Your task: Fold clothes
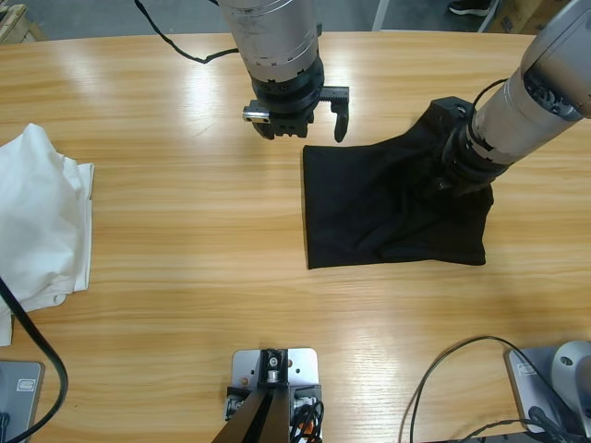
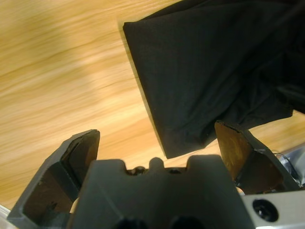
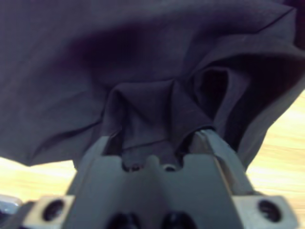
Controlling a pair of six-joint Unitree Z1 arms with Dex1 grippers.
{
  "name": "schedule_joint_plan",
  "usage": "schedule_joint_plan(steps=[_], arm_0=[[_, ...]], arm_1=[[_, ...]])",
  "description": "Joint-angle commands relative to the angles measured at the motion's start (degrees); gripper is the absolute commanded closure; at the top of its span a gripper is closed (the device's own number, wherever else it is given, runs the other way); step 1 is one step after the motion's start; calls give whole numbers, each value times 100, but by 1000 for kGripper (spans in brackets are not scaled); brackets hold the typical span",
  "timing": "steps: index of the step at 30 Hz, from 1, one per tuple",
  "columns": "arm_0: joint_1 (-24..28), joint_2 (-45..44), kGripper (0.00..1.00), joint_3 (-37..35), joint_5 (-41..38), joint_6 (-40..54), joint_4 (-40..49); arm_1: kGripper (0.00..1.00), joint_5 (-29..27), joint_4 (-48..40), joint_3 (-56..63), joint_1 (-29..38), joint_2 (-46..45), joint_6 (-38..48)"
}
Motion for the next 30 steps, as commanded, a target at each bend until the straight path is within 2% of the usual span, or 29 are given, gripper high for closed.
schedule_joint_plan(steps=[1, 11, 19, 27, 30], arm_0=[[61, -74, 50, -736, -59, -64, 908], [54, -91, 46, -681, -68, -111, 908], [52, -155, 46, -662, -68, -134, 908], [52, -272, 46, -476, -66, -122, 908], [52, -311, 46, -407, -62, -116, 908]], arm_1=[[1000, 95, -80, 260, -315, 504, -255], [1000, 42, 40, 309, -340, 170, -918], [1000, 70, 1443, -3, -340, -730, -824], [1000, 824, 1327, 652, -340, -74, -782], [1000, 952, 1639, 503, -345, 332, -726]])
